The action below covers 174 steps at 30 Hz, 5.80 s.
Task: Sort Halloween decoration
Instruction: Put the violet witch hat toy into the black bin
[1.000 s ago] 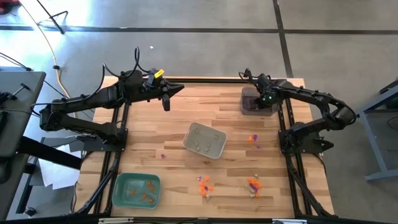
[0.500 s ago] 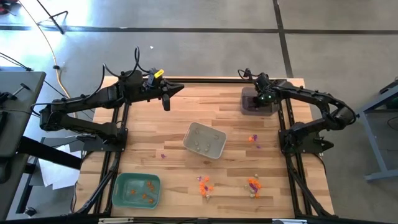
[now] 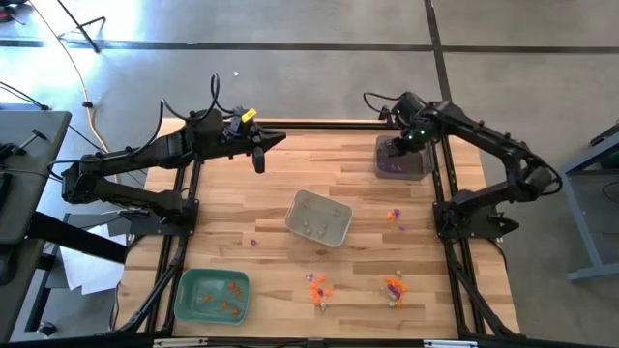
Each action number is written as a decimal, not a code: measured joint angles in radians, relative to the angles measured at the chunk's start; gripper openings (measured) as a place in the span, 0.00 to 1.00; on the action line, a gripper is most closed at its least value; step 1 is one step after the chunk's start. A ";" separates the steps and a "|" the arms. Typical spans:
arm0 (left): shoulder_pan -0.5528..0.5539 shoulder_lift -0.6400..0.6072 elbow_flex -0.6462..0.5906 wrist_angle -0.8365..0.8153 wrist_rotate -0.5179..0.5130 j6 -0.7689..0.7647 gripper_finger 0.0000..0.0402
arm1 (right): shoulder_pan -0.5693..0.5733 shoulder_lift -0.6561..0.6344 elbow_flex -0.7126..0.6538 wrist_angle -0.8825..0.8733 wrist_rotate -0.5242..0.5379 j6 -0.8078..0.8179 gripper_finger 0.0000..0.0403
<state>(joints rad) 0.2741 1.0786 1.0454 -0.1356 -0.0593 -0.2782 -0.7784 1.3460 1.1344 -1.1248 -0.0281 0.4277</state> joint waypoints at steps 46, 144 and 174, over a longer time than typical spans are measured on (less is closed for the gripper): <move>0.010 0.000 0.000 -0.003 -0.029 0.019 0.00 | 0.833 0.000 -0.510 0.261 -0.205 0.699 0.25; 0.006 0.000 -0.001 -0.011 0.000 0.002 0.00 | 0.772 -0.009 -0.473 0.207 -0.185 0.715 0.13; 0.007 0.000 -0.001 -0.023 -0.002 0.002 0.00 | 0.771 -0.015 -0.616 0.397 -0.270 0.774 0.20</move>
<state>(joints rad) 0.2810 1.0790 1.0446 -0.1581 -0.0608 -0.2764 -0.0074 1.3308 0.5180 -0.7282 -0.2985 1.2017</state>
